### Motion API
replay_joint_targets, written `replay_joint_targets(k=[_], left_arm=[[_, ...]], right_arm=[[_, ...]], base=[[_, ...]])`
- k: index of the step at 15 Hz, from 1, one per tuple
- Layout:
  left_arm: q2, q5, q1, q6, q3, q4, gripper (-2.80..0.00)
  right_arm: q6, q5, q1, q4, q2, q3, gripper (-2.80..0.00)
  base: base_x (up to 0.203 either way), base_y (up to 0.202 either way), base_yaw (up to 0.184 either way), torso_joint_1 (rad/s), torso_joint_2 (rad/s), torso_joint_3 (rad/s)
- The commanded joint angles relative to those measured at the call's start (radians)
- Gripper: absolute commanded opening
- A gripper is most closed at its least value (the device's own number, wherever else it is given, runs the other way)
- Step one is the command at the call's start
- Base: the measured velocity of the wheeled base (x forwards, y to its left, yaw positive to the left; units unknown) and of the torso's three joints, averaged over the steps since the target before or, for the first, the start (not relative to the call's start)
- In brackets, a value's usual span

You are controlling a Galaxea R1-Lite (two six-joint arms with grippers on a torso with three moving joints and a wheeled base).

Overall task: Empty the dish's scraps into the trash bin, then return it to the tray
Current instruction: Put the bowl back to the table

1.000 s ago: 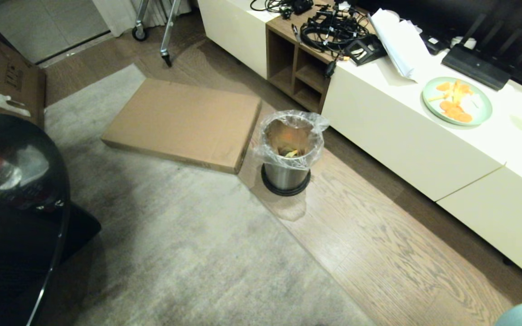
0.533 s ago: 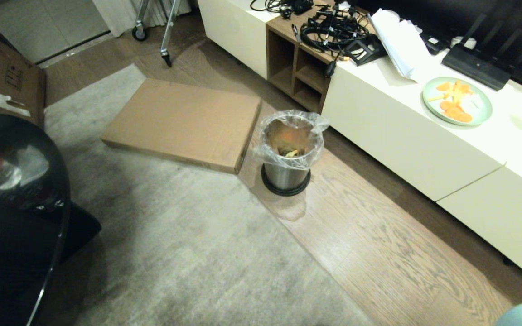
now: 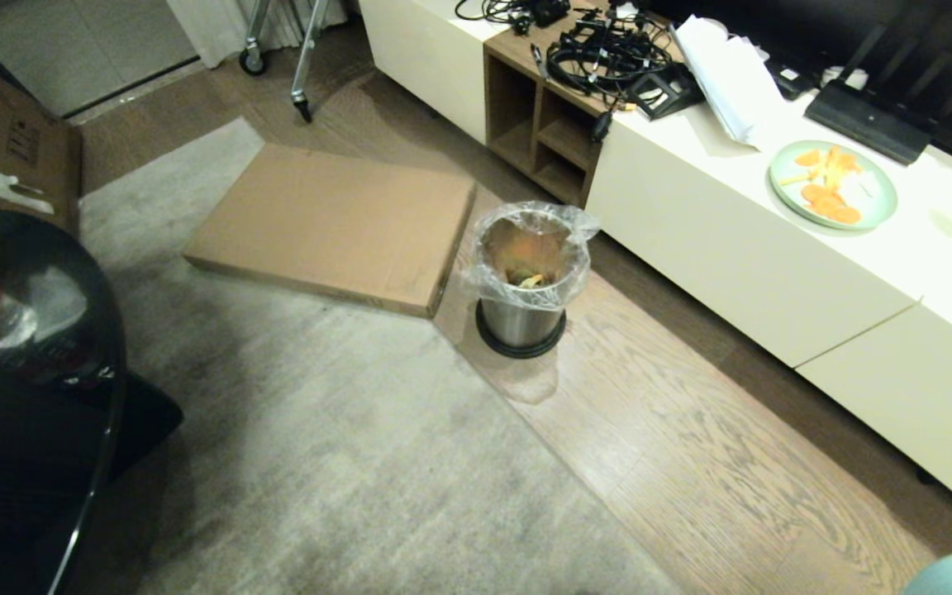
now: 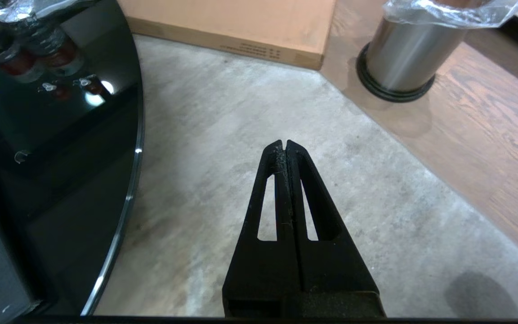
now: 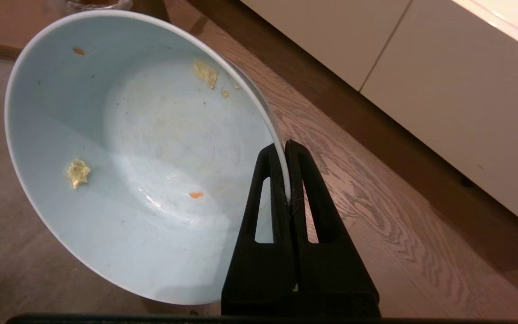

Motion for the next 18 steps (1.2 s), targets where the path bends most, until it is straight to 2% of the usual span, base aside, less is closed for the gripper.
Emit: replay_joint_targets(k=[1,4,18], left_arm=[[0.0,0.0,0.0,0.0,0.0,0.0,-2.8],[0.0,0.0,0.0,0.0,0.0,0.0,-2.8],[0.0,-0.001,0.0,0.0,0.0,0.0,-2.8]], right_arm=[[0.01,0.0,0.0,0.0,0.001,0.0,-2.8],[0.035,-0.003,0.0,-0.001,0.001,0.0,-2.8],[0.041,-0.003,0.0,-0.001,0.001,0.0,-2.8]], base=[[0.002,-0.003,0.068,0.007,0.0,0.002],[0.004,-0.008,0.149,0.001,0.0,0.002],[0.0,-0.01,0.168,0.001,0.0,0.003]])
